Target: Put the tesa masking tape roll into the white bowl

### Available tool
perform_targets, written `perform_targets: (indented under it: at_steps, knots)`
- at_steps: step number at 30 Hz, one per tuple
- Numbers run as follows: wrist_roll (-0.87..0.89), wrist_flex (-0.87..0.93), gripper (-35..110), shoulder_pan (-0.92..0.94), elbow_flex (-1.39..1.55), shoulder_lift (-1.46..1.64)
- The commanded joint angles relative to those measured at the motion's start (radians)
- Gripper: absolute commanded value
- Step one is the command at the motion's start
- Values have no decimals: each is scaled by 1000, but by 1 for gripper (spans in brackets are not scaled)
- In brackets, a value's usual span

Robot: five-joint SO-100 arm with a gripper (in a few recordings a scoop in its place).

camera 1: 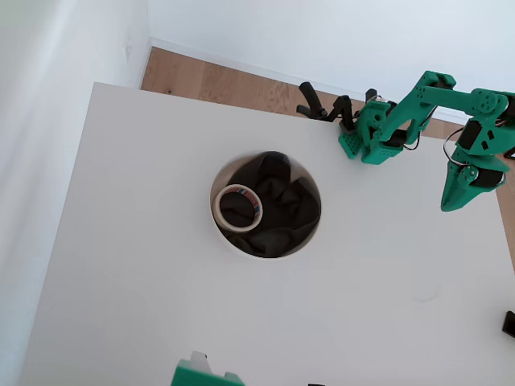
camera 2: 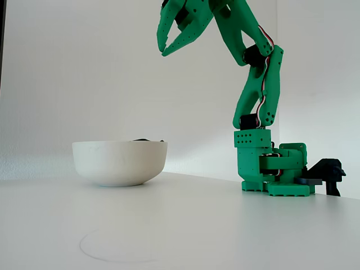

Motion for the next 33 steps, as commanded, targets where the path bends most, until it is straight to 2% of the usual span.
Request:
perform_targets:
  at_steps: [1,8,18,24,33]
  knots:
    - [-5,-61,-8,-29,325,239]
    - [-43,-252,-8,-21,854,630]
    - [-83,-382,-8,2,1350,1011]
    - [-77,-333,-8,15,1551,1295]
    - [-78,-341,-8,40,1635,1295]
